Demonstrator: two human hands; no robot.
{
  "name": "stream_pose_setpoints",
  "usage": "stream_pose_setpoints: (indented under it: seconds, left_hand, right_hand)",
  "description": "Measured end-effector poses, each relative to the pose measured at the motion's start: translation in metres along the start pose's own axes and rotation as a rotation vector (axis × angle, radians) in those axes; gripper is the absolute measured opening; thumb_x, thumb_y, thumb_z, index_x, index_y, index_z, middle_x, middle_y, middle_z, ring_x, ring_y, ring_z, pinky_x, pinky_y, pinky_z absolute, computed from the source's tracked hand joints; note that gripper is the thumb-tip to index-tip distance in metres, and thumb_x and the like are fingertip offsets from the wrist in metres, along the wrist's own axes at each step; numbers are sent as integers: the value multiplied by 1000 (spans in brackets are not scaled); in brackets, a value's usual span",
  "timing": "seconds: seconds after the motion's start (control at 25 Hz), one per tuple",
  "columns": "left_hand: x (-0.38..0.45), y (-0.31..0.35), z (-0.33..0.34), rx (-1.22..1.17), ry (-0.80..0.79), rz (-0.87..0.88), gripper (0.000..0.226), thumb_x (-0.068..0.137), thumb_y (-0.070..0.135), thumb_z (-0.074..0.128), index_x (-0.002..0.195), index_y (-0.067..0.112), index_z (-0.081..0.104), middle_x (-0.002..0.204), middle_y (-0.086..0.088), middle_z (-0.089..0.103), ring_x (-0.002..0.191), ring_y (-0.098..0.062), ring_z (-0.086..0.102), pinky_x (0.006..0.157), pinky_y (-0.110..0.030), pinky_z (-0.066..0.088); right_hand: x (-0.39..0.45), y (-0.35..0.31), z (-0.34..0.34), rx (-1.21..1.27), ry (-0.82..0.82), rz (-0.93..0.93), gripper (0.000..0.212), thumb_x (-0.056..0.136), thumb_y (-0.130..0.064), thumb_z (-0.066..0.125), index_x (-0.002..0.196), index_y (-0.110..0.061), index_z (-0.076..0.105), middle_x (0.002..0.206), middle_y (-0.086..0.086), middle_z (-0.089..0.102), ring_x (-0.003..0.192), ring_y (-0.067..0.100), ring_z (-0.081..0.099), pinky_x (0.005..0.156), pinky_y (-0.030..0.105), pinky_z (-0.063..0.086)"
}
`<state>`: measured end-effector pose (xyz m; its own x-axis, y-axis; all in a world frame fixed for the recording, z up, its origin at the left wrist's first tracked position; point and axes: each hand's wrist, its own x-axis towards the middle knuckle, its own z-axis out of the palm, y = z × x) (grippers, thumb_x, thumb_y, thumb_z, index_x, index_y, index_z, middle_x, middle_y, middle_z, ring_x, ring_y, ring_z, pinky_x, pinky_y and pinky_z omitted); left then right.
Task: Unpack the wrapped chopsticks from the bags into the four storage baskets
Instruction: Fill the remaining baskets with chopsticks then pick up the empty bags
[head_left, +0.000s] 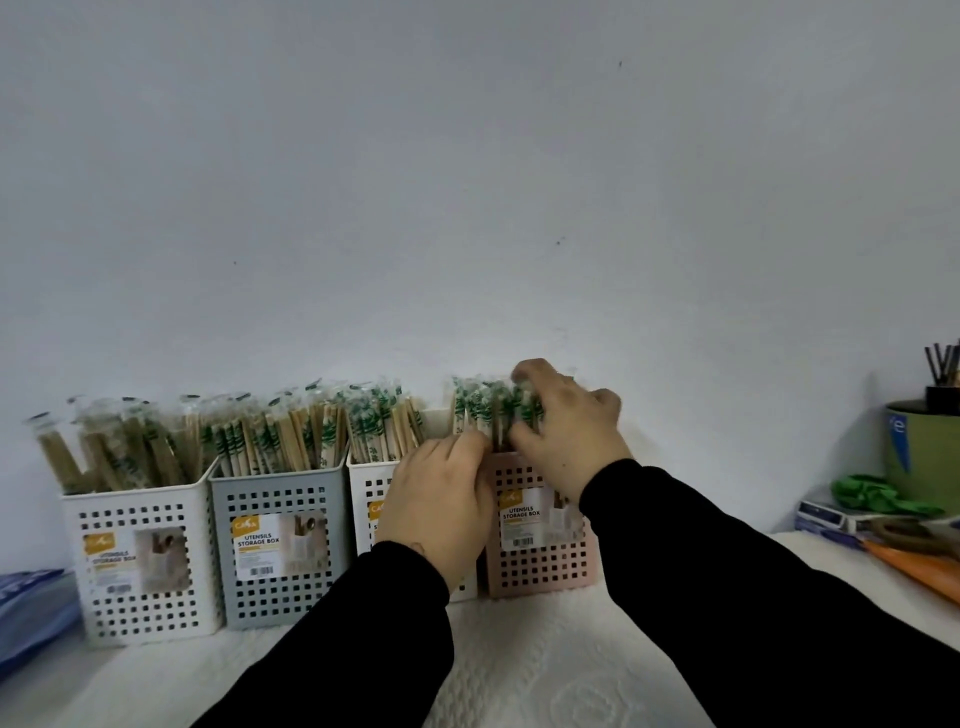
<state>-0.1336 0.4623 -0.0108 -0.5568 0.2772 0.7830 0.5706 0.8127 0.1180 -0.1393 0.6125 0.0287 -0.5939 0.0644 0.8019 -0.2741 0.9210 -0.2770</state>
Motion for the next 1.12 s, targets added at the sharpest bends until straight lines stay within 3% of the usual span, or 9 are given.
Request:
stream_pose_setpoints:
  seconds: [0.16, 0.28, 0.36, 0.52, 0.6, 0.68, 0.88, 1.0, 1.12]
  left_hand:
    - [1, -2, -2, -24, -4, 18, 18, 92, 21, 50, 108, 25, 57, 101, 9, 61, 100, -14, 51, 89, -28, 40]
    - [7, 1, -12, -110, 38, 15, 19, 94, 19, 49, 109, 23, 59, 107, 9, 60, 105, -8, 47, 94, -14, 32]
    - [26, 8, -22, -185, 133, -5, 23, 95, 17, 45, 113, 22, 59, 114, 10, 56, 107, -3, 41, 94, -12, 25]
    - [83, 24, -29, -224, -74, -125, 33, 101, 29, 34, 121, 20, 59, 129, -1, 57, 118, -20, 49, 101, -34, 40]
    - [85, 32, -21, -87, -264, -134, 36, 103, 32, 27, 99, 15, 59, 115, -10, 63, 103, -25, 55, 92, -37, 44]
    - [75, 31, -9, -64, -208, -99, 36, 104, 31, 25, 82, 16, 49, 99, -11, 63, 94, -26, 54, 86, -36, 40]
    - [74, 22, -9, -222, 63, -84, 42, 104, 36, 25, 132, 20, 52, 135, 3, 51, 127, -16, 41, 105, -30, 29]
    - [65, 22, -5, -247, -114, -130, 43, 105, 35, 24, 133, 15, 51, 138, -3, 52, 127, -18, 44, 103, -28, 31]
    - [62, 17, -10, -458, -31, -221, 43, 105, 36, 27, 139, 18, 47, 145, 0, 45, 132, -14, 40, 108, -27, 28]
  right_hand:
    - [-5, 19, -2, -127, 99, 153, 35, 87, -41, 53, 121, -32, 50, 121, -1, 47, 118, 23, 41, 95, 40, 26]
    - [3, 22, -19, 219, 132, 174, 34, 95, -43, 43, 126, -33, 56, 139, 0, 37, 132, 20, 28, 109, 40, 28]
    - [21, 17, -32, 340, 153, 149, 35, 99, -38, 37, 123, -29, 60, 139, 0, 41, 134, 17, 26, 108, 27, 23]
    - [42, 6, -40, 177, -30, 144, 38, 99, -30, 33, 112, -17, 66, 123, 10, 58, 118, 26, 48, 100, 31, 36]
    - [35, 9, -31, -11, -216, 183, 37, 97, -24, 32, 99, -9, 65, 110, 12, 62, 103, 27, 55, 87, 31, 42]
    - [27, 15, -20, -103, -364, 156, 33, 97, -17, 31, 97, -8, 62, 99, 7, 54, 105, 26, 52, 85, 29, 41]
    - [32, 22, -32, 352, -18, 184, 48, 100, -44, 28, 114, -18, 66, 124, 7, 57, 117, 23, 52, 101, 35, 38]
    - [23, 16, -27, 185, -166, 65, 52, 99, -50, 24, 103, -21, 66, 115, 7, 59, 111, 25, 52, 99, 43, 40]
    - [22, 20, -18, 6, -161, 62, 40, 98, -44, 28, 86, -24, 61, 104, 5, 59, 106, 28, 52, 91, 44, 44]
